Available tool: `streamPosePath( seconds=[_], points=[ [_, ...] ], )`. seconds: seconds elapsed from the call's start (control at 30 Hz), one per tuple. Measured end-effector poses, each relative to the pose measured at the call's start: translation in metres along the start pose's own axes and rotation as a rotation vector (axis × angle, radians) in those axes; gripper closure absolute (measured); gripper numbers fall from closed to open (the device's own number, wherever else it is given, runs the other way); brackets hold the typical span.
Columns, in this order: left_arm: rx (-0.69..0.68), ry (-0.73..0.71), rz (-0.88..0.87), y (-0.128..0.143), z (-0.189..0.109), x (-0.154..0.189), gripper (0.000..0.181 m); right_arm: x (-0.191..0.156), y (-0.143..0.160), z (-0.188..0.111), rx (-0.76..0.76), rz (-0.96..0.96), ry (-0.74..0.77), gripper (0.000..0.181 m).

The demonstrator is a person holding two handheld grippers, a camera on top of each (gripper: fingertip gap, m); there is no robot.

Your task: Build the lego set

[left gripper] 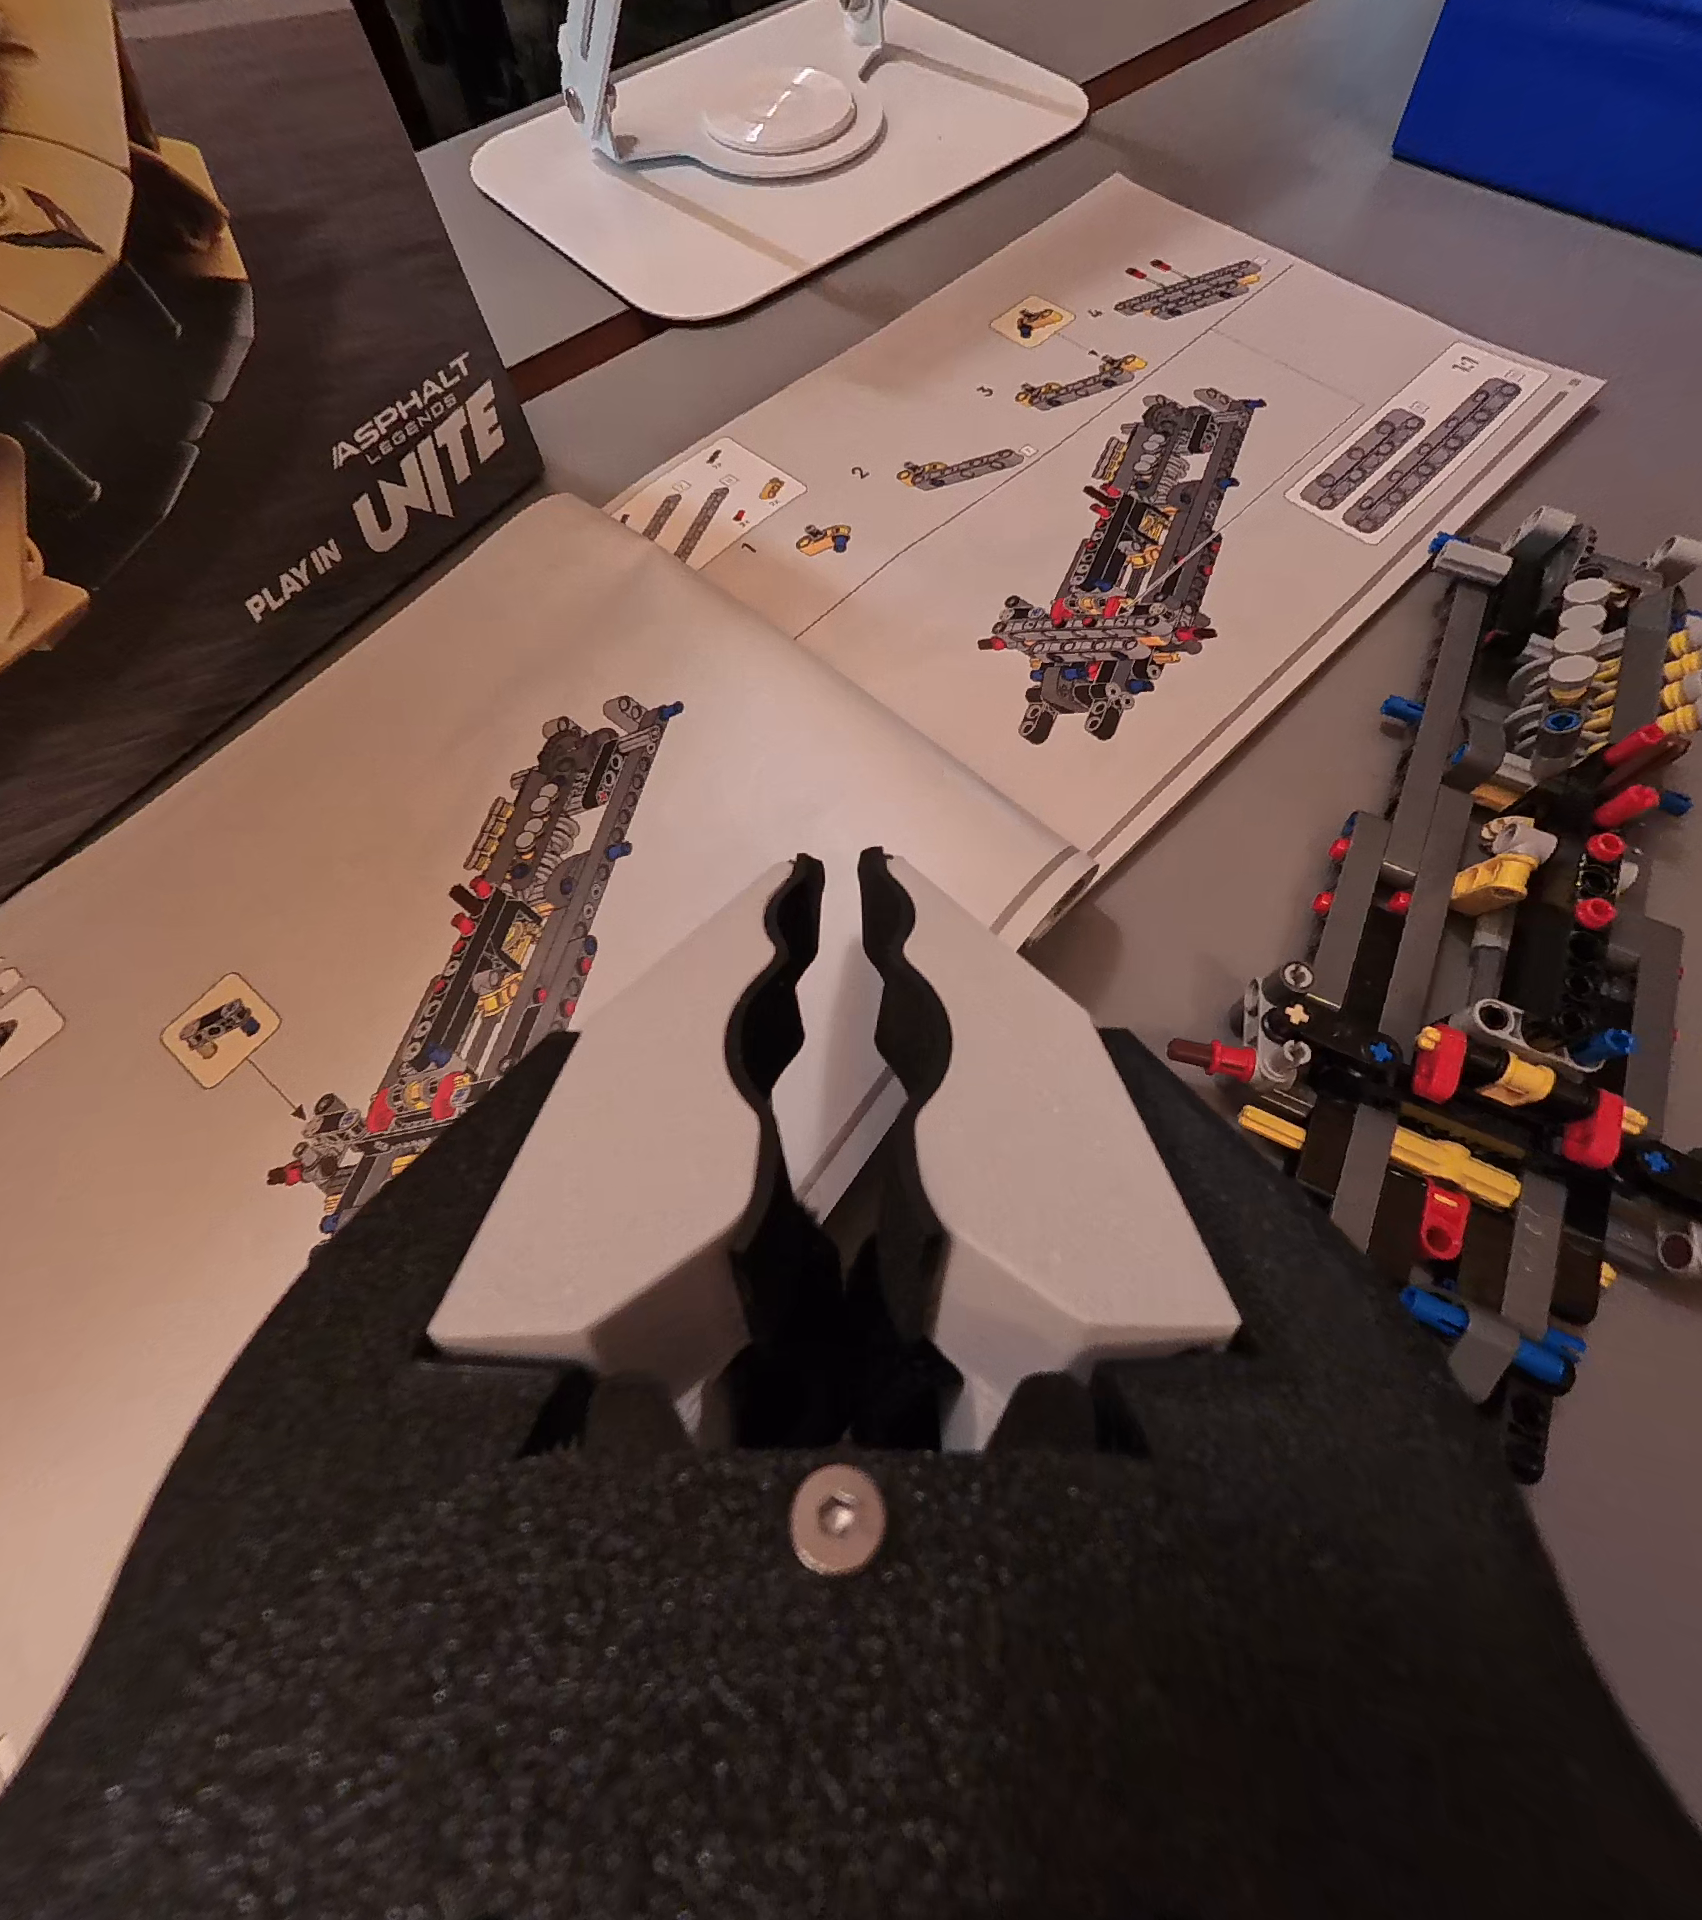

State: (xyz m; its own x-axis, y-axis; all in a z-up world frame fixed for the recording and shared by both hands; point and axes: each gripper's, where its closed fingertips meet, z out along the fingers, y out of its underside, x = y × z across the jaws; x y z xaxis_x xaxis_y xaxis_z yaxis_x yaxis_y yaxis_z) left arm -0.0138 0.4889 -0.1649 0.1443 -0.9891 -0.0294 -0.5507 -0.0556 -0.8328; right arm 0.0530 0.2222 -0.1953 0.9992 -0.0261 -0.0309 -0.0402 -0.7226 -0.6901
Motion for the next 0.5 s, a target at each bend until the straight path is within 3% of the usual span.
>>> streamPosePath(
  seconds=[0.1, 0.23, 0.5],
  points=[
    [-0.001, -0.002, 0.001, 0.0, 0.0, -0.001, 0.175, 0.038, 0.011, -0.03, 0.039, 0.058, 0.126, 0.169],
    [-0.002, 0.009, -0.007, 0.001, 0.001, 0.001, 0.175, 0.096, 0.049, -0.065, 0.009, 0.173, 0.296, 0.157],
    [-0.012, 0.003, 0.011, 0.003, 0.003, 0.003, 0.175, 0.105, 0.066, -0.056, -0.016, 0.205, 0.314, 0.161]
  ],
)
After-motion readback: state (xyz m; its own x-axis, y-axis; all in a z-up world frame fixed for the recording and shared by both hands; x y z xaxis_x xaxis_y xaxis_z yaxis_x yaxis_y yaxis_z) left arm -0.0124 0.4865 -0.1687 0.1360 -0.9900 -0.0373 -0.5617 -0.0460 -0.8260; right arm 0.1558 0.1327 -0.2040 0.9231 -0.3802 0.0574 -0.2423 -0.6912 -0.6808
